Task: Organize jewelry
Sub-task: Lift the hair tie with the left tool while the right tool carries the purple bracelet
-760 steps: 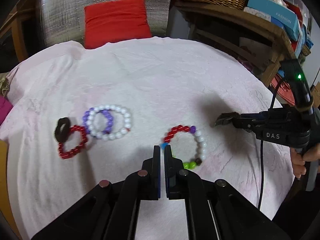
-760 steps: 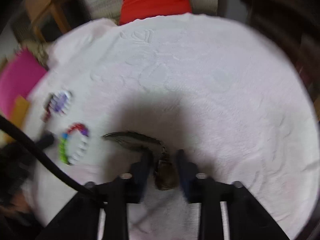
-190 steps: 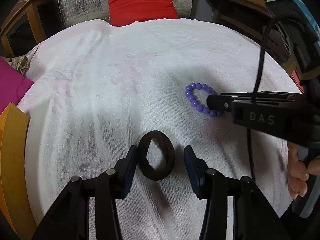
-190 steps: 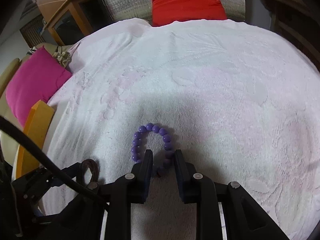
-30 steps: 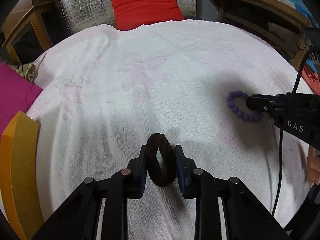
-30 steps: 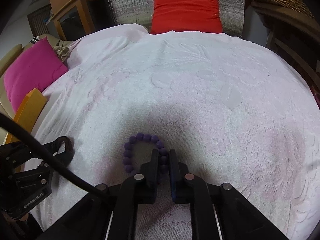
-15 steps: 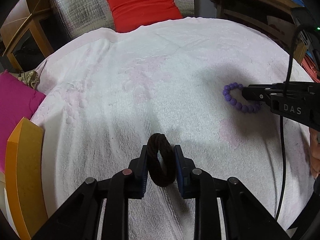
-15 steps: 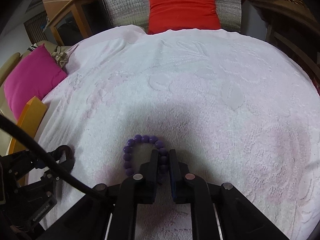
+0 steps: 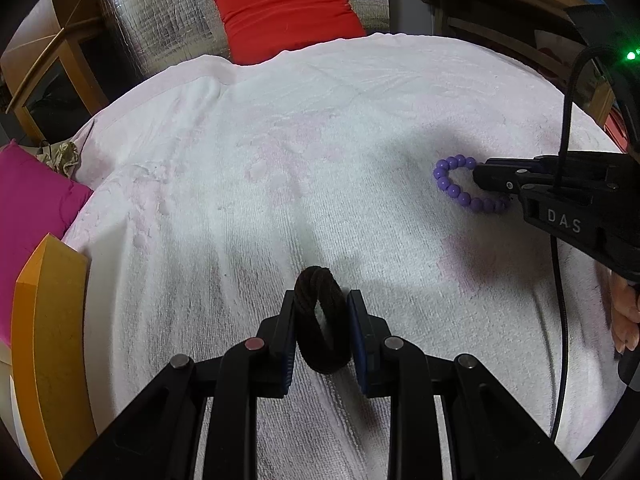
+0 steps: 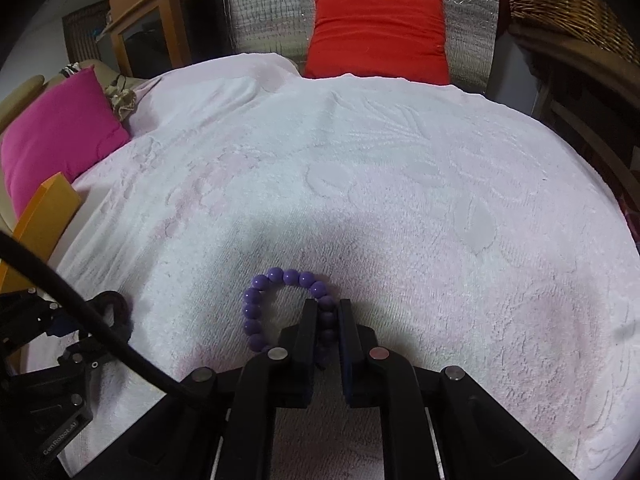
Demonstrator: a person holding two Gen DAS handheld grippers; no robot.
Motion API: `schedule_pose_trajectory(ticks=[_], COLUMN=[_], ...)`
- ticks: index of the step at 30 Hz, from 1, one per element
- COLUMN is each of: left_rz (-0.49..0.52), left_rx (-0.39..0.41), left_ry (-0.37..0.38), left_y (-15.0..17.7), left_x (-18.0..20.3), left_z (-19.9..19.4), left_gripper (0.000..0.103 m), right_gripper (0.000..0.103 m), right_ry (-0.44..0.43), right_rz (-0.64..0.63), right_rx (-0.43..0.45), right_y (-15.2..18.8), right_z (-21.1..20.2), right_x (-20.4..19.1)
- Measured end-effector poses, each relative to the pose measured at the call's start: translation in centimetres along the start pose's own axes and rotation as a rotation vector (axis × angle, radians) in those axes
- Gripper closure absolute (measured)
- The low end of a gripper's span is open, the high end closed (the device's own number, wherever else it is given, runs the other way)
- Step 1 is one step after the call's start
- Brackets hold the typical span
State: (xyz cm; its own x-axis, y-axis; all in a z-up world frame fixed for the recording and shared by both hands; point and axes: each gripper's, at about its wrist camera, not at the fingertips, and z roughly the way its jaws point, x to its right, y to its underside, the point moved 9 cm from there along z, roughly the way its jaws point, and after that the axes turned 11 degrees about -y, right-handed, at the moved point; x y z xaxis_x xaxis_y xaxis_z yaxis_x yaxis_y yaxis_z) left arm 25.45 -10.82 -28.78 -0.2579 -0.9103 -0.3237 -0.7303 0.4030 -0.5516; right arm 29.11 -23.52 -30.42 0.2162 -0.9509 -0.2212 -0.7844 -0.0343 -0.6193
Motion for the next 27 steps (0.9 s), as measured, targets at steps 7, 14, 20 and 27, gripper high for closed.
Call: schedule_pose_trajectory(ticks=[7, 14, 20, 27], left_rz=[-0.005, -0.043, -0.087, -0.147], left_rx=[0.005, 0.012, 0.031, 0.046], left_ry=[0.001, 0.022, 0.026, 0.024], left_y=[0.0, -0.2, -0.4, -0.4], left_x=[-0.1, -0.9, -2.1, -3.6], left_z=[-0.3, -0.8, -1.3, -1.9], left_gripper=[0.078, 0.078, 0.079, 0.079], right_gripper=[0.093, 0.093, 0.093, 0.093], right_ry=[-0.044, -0.107, -0.138, -0.165], right_rz=[0.047, 0.096, 0.115, 0.116], right_rx=[-0.002, 0.003, 0.021, 0.043], right_y=[0.2, 0.3, 0.1, -0.2], right_z=[-0.6, -1.9, -3.3, -4.8], right_x=[0.4, 0.6, 0.5, -0.2])
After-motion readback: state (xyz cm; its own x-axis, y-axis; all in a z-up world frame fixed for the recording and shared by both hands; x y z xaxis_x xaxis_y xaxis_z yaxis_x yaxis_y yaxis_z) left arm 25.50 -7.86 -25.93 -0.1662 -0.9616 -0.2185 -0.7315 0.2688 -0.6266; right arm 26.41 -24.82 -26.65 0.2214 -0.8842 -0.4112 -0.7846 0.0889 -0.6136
